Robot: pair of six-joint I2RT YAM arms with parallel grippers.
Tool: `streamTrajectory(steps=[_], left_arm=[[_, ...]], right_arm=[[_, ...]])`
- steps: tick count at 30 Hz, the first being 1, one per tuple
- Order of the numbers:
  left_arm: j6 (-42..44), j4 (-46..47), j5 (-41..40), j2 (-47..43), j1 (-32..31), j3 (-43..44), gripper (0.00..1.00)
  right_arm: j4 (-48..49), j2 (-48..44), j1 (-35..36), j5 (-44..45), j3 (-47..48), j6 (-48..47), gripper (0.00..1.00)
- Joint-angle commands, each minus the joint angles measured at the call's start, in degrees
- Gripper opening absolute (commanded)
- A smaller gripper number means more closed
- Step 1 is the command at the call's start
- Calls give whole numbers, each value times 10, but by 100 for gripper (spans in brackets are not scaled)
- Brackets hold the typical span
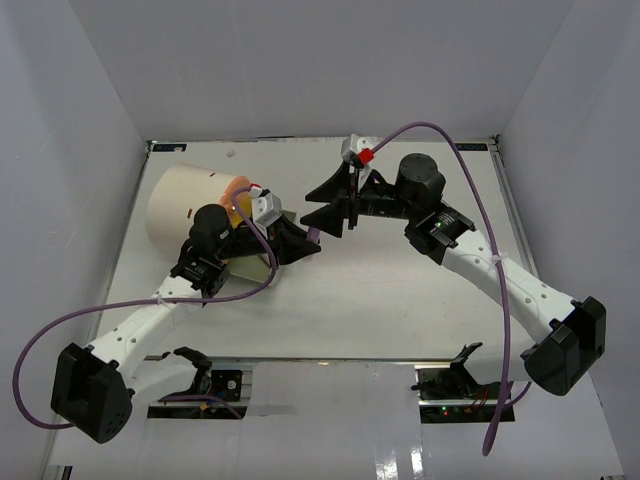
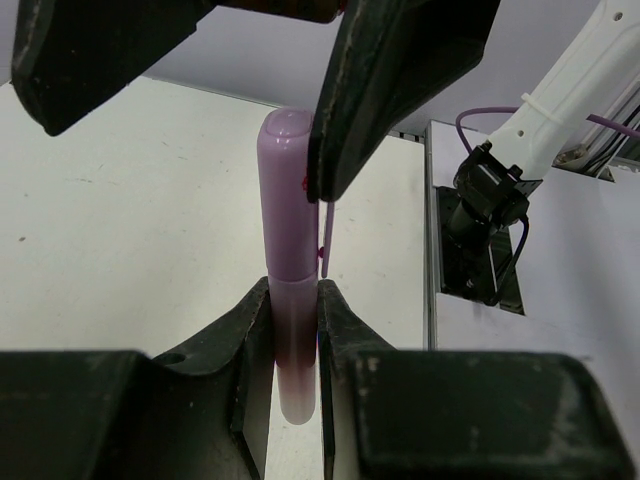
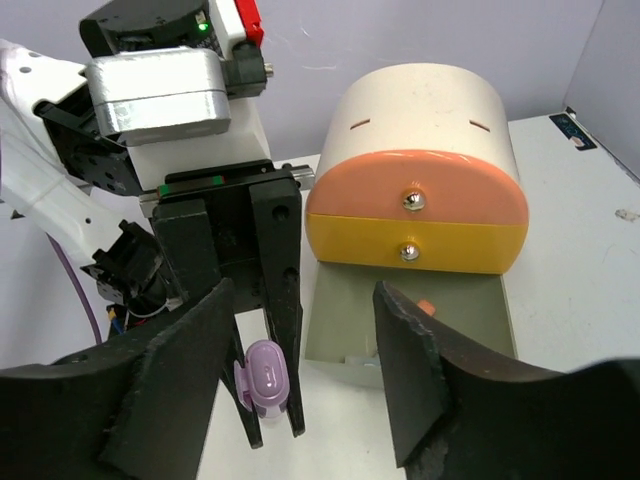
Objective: Sort the stationery into containers
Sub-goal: Close the pen cap on the pen.
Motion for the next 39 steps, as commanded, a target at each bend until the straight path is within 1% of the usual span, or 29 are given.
streamTrajectory(steps=[1, 2, 4, 5, 10, 13, 19, 20, 22, 26, 31, 36, 39], left_arm=[[-6, 15, 14, -1, 0, 12, 0], [-7, 16, 15, -1, 0, 12, 0], [-9, 21, 15, -2, 0, 10, 0], [-10, 24, 15, -2, 0, 9, 0], [-18, 31, 18, -1, 0, 7, 0], [-22, 36, 20, -1, 0, 7, 0], [-29, 44, 22, -1, 1, 3, 0], [-32, 51, 22, -1, 1, 1, 0], [-42, 61, 23, -2, 5, -1, 0], [-66, 107, 29, -9, 15, -7, 0], [-76, 129, 22, -5, 19, 6, 0], [-65, 116, 11, 2, 19, 30, 0], [-70, 128, -3, 3, 19, 37, 0]], right_arm=[[53, -5, -1, -18, 1, 18, 62], [54, -5, -2, -19, 1, 20, 58], [56, -5, -2, -20, -2, 22, 57], [57, -5, -1, -20, -3, 22, 54], [62, -6, -2, -25, -17, 25, 50], [71, -7, -1, -27, -30, 29, 45], [86, -8, -1, -29, -48, 39, 28], [87, -8, -2, -31, -52, 40, 24], [86, -7, -1, -36, -55, 41, 18], [75, -4, 1, -45, -63, 40, 14], [44, -1, 6, -48, -70, 32, 13], [-1, 1, 19, -39, -75, 11, 13], [0, -1, 25, -36, -84, 14, 13]])
